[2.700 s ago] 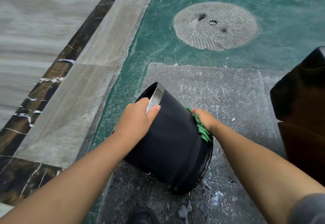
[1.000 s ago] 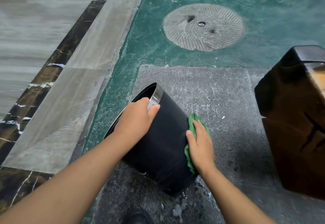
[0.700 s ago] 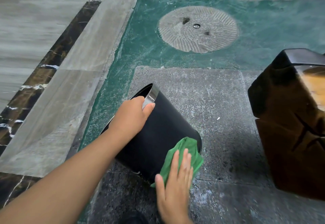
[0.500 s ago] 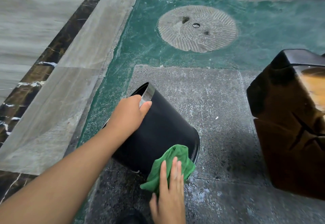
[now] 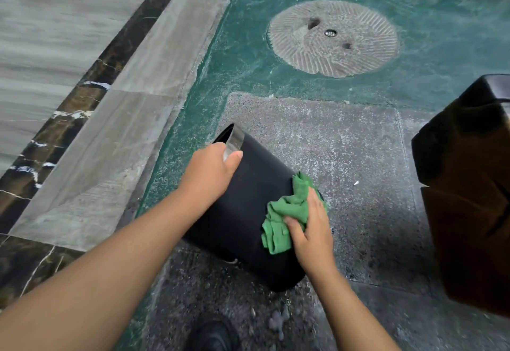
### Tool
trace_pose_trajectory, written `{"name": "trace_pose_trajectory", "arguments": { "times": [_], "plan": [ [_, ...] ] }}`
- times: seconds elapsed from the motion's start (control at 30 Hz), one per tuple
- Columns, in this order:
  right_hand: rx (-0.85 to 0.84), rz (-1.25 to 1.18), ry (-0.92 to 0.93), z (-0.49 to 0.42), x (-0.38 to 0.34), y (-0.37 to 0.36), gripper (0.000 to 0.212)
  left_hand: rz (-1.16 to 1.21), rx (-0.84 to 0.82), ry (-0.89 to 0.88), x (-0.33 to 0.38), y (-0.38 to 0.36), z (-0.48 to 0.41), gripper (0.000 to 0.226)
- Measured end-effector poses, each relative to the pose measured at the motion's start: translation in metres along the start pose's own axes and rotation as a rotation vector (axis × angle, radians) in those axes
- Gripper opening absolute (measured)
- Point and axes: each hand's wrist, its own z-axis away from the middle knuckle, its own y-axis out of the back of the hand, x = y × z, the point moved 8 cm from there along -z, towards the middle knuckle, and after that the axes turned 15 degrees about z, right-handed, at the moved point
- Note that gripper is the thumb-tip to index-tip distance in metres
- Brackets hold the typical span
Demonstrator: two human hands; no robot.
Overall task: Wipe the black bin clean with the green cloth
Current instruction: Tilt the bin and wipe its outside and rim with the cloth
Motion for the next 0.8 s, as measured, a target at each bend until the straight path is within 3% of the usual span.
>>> {"name": "trace_pose_trajectory", "arguments": {
  "times": [0.13,0.27,0.4,0.47,0.67,0.8],
  "plan": [
    [-0.133,0.046,-0.058,-0.048,0.017,-0.002,0.052,0.022,0.014,0.007,-0.010,0.005,0.005,0.043],
    [-0.224,0.053,-0.264,-0.073,0.055,-0.003,0.033,0.006,0.021,-0.041,-0.003,0.004,0.011,0.047],
    [-0.167,0.025,-0.237,-0.060,0.049,0.008,0.029,0.007,0.035,-0.031,-0.004,0.003,0.011,0.048],
    [-0.113,-0.011,-0.158,-0.034,0.037,0.012,0.035,0.024,0.042,-0.011,-0.010,0.006,0.010,0.048],
    [-0.067,0.074,0.013,0.062,0.013,0.000,0.083,0.036,0.022,0.026,-0.010,0.006,0.001,0.046],
    [-0.020,0.317,0.389,0.100,-0.035,-0.024,0.094,0.029,0.007,0.034,0.000,-0.003,-0.005,0.046]
  ]
}}
